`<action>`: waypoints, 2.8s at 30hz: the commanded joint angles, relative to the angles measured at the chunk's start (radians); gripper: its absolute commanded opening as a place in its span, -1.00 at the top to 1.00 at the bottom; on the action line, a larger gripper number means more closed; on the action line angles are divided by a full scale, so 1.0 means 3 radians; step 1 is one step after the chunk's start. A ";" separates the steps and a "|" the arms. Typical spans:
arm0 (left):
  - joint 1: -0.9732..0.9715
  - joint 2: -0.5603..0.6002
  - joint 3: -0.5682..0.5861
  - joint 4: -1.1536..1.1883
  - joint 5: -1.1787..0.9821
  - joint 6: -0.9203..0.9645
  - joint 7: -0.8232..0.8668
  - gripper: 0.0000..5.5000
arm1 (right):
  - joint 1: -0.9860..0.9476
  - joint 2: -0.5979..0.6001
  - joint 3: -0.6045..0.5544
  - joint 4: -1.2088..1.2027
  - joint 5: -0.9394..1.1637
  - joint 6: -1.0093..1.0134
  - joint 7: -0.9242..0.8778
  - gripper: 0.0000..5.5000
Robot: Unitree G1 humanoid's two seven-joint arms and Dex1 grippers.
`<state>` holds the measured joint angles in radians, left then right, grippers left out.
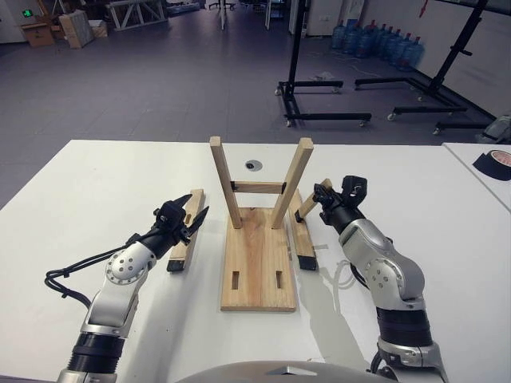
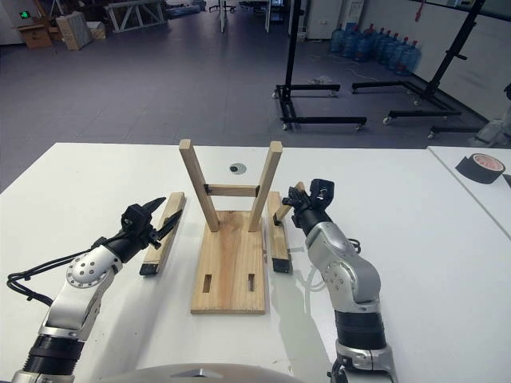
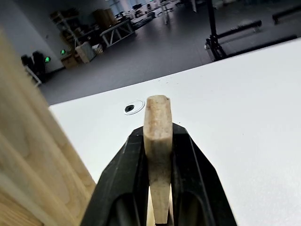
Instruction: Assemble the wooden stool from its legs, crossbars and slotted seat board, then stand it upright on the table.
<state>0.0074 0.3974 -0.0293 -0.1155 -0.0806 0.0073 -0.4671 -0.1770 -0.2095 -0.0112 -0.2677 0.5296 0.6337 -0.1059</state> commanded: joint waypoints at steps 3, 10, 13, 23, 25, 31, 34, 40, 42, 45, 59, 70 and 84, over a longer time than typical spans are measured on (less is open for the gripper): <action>0.0005 -0.0019 -0.0017 0.0005 0.0054 -0.0014 0.0026 0.06 | 0.0214 0.0023 -0.0116 0.0251 -0.0141 0.0370 -0.0057 0.86; 0.0030 -0.0018 -0.0013 -0.0004 0.0077 -0.0016 0.0047 0.06 | 0.0205 -0.0120 -0.0088 0.0274 -0.0289 0.0496 0.0102 0.86; 0.0036 -0.0016 -0.0005 0.0001 0.0085 -0.0021 0.0062 0.06 | 0.0187 -0.0371 0.0049 0.0283 -0.0533 0.0398 0.0259 0.86; 0.0037 -0.0013 -0.0009 0.0036 0.0103 -0.0046 0.0078 0.06 | 0.0159 -0.0354 -0.0084 0.0449 -0.0734 0.0276 0.0440 0.86; 0.0029 -0.0014 -0.0014 0.0046 0.0107 -0.0048 0.0076 0.06 | 0.0119 -0.0259 -0.0171 0.0483 -0.0691 0.0242 0.0431 0.86; 0.0000 -0.0015 -0.0021 0.0081 0.0115 -0.0056 0.0065 0.06 | 0.0117 -0.0192 -0.0142 0.0510 -0.0840 0.0197 0.0441 0.65; -0.0003 -0.0014 -0.0020 0.0089 0.0121 -0.0065 0.0071 0.06 | 0.0102 -0.0178 -0.0165 0.0505 -0.0915 0.0184 0.0443 0.44; -0.0042 -0.0011 -0.0010 0.0056 0.0118 -0.0068 0.0078 0.06 | 0.0071 -0.0139 -0.0241 0.0452 -0.0985 0.0178 0.0448 0.09; -0.0042 -0.0009 -0.0006 0.0057 0.0120 -0.0074 0.0082 0.06 | 0.0015 -0.0150 -0.0278 0.0360 -0.0980 0.0184 0.0476 -0.04; -0.0050 -0.0005 -0.0005 0.0062 0.0118 -0.0075 0.0078 0.06 | -0.0100 -0.0232 -0.0289 0.0229 -0.1046 0.0177 0.0496 -0.06; -0.0078 0.0031 0.0002 0.0103 0.0101 -0.0102 0.0010 0.06 | -0.1299 -0.0282 -0.0660 -0.0062 -0.0833 0.0564 0.0459 -0.06; -0.0225 0.0007 0.0007 0.0268 0.0069 -0.0054 -0.0017 0.06 | -0.0693 0.0112 -0.0393 0.1279 -0.1225 -0.0259 0.0362 -0.06; -0.0076 -0.0026 0.0074 0.0136 0.0044 -0.0025 0.0085 0.06 | -0.1205 -0.0330 -0.1051 0.0149 -0.0777 -0.0077 0.0493 -0.13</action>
<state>-0.0292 0.3936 -0.0214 -0.0510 -0.0642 -0.0143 -0.4530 -0.5400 -0.2846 -0.2839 -0.1976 0.2630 0.5859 0.0304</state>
